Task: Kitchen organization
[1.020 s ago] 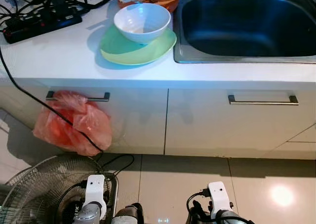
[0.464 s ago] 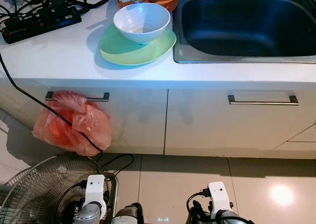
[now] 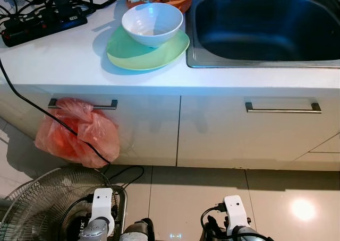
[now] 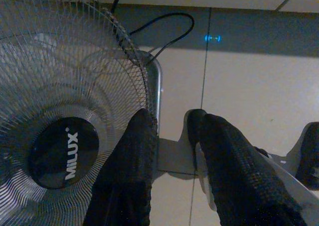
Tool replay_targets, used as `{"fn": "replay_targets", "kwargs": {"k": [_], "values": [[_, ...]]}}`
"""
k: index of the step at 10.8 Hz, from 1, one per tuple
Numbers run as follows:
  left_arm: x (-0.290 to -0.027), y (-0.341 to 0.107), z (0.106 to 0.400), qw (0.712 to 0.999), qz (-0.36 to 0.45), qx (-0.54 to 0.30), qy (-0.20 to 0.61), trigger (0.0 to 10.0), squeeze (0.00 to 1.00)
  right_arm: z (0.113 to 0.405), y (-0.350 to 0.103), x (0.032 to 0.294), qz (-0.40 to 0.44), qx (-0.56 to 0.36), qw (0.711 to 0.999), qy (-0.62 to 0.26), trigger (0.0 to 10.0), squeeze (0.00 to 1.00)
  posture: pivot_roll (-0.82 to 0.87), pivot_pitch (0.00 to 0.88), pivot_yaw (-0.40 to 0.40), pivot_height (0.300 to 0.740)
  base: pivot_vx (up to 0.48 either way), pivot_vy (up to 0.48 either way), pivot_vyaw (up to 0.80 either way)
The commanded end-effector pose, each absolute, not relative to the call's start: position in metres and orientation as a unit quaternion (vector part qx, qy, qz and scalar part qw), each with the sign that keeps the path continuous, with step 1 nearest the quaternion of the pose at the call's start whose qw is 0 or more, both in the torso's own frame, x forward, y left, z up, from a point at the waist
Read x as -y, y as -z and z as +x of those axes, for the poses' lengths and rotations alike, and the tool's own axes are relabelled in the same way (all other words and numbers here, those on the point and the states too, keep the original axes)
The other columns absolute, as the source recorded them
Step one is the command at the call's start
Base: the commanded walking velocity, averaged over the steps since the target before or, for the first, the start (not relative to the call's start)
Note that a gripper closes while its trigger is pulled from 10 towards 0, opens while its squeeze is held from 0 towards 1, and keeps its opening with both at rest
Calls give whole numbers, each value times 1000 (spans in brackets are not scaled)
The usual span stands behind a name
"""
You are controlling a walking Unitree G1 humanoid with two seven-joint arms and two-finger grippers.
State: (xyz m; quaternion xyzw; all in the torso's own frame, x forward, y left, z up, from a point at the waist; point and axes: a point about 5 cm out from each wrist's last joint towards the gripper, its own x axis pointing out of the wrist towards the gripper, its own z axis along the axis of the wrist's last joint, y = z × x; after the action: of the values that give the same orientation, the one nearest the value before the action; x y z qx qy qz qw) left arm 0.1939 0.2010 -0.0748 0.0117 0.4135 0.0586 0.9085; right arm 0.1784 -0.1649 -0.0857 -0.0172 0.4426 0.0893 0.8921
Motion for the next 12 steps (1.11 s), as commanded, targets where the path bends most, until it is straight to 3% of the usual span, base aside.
{"fn": "replay_targets", "kwargs": {"k": [1, 12], "values": [[-203, 80, 185, 902, 9, -427, -63, 10000, 0, 171, 89, 165, -16, -455, 886, -90, 10000, 0, 106, 194, 60, 740, 0, 0, 0], [-202, 80, 185, 902, 18, -429, -53, 10000, 0, 176, 87, 168, -21, -441, 894, -79, 10000, 0, 98, 163, 61, 740, 0, 0, 0]]}}
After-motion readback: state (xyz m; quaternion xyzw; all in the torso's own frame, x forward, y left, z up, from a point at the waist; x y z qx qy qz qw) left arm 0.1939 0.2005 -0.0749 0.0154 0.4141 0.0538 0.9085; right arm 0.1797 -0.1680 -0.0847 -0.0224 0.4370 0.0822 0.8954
